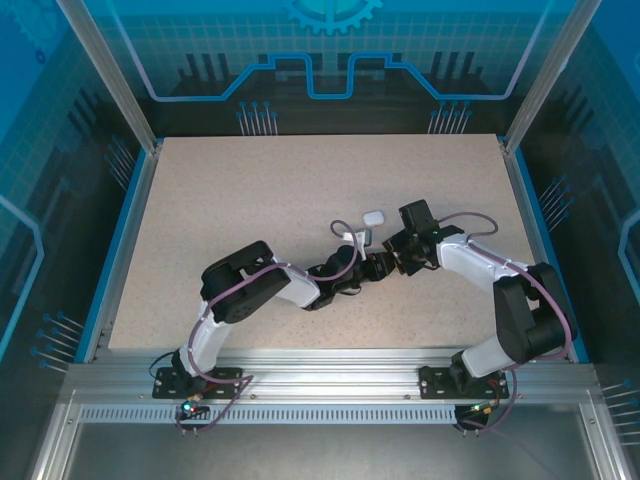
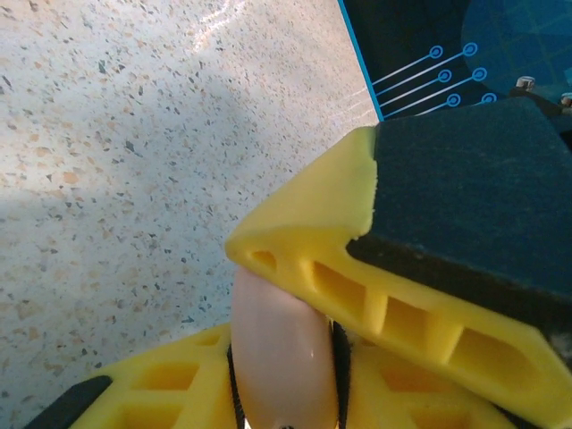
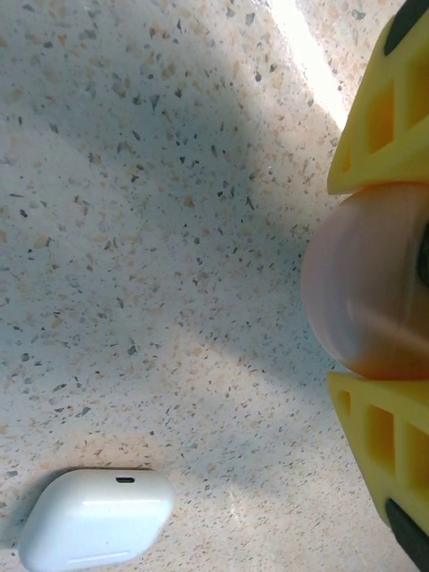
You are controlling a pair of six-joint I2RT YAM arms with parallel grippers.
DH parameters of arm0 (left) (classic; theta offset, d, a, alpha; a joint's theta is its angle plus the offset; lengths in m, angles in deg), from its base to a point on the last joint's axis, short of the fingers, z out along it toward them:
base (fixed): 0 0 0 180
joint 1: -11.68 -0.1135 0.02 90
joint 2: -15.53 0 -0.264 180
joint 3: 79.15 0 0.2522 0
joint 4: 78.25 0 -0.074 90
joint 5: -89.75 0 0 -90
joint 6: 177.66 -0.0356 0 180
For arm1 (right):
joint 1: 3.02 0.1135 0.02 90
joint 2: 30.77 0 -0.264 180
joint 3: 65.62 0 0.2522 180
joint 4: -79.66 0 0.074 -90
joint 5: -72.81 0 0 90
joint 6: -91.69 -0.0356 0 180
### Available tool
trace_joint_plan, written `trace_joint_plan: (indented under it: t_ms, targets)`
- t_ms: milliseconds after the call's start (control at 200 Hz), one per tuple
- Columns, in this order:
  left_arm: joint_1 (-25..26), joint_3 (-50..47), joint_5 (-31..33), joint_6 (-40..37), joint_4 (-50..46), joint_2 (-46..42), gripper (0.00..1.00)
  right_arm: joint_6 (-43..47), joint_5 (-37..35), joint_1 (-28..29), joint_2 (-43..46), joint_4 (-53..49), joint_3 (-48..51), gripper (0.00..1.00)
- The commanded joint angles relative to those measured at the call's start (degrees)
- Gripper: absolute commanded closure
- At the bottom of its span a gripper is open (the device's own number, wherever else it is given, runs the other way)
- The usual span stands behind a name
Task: Insert wireless bluetooth earbuds into charging case
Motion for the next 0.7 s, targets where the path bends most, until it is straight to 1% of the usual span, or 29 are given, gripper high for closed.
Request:
trace_joint_plan:
  t_ms: [0, 135, 290, 390, 440, 500, 525, 695]
  targets:
    - [0.15, 1.88, 2.59, 0.34, 2.12, 1.76, 0.75, -0.48, 2.72, 0.73, 1.93, -1.28, -0.20, 0.60]
    - [0.16, 1.71, 2.73, 0.63, 2.12, 1.76, 0.84, -0.56, 2.40, 0.64, 2.32, -1.64, -0.14, 0.60]
    - [0.15, 1.21, 2.95, 0.99, 2.44, 1.75, 0.88, -0.60, 2.28, 0.57, 2.36, -1.73, 0.06, 0.60]
    - [0.11, 1.01, 3.25, 1.03, 2.57, 1.67, 0.88, -0.64, 2.10, 0.60, 2.48, -1.64, 0.32, 0.60]
    - [0.16, 0.84, 3.56, 1.15, 2.81, 1.67, 0.85, -0.65, 2.10, 0.49, 2.43, -1.64, 0.41, 0.60]
    - [0.15, 0.51, 4.31, 1.68, 3.15, 1.67, 0.75, -0.70, 2.06, 0.47, 2.54, -1.64, 0.57, 0.60]
    - [0.14, 0.41, 4.68, 1.92, 3.41, 1.67, 0.72, -0.77, 2.01, 0.37, 2.66, -1.63, 0.70, 0.60]
    - [0.13, -1.32, 8.44, 4.56, 6.81, 1.76, 0.62, -1.00, 1.84, 0.20, 2.94, -1.63, 0.86, 0.61]
